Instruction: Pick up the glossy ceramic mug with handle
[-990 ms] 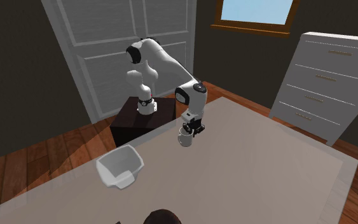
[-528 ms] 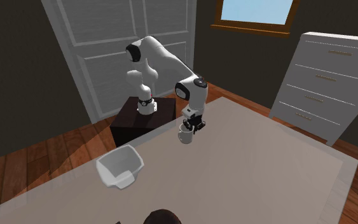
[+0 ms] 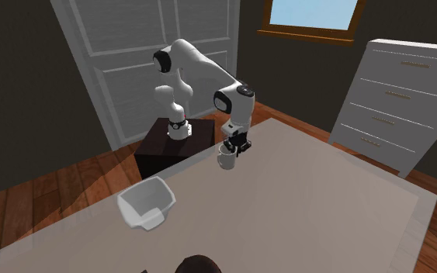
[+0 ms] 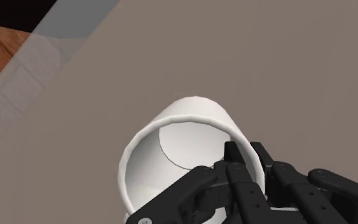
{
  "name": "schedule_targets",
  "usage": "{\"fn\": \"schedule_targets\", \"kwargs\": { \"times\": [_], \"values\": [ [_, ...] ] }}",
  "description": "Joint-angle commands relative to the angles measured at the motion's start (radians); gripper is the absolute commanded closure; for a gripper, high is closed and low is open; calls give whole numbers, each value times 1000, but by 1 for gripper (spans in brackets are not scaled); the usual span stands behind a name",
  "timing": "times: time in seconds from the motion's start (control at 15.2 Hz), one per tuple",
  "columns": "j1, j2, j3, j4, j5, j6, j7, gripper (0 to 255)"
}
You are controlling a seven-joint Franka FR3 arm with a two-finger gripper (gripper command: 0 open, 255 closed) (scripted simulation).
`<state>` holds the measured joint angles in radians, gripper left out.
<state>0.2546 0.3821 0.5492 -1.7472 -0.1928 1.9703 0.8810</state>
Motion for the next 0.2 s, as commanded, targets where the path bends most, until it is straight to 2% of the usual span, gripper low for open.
{"fn": "schedule_targets", "kwargs": {
  "times": [0.0, 0.13],
  "values": [
    [0, -8, 3, 18, 6, -25, -3, 255],
    [0, -9, 3, 19, 7, -27, -3, 255]
  ]
}}
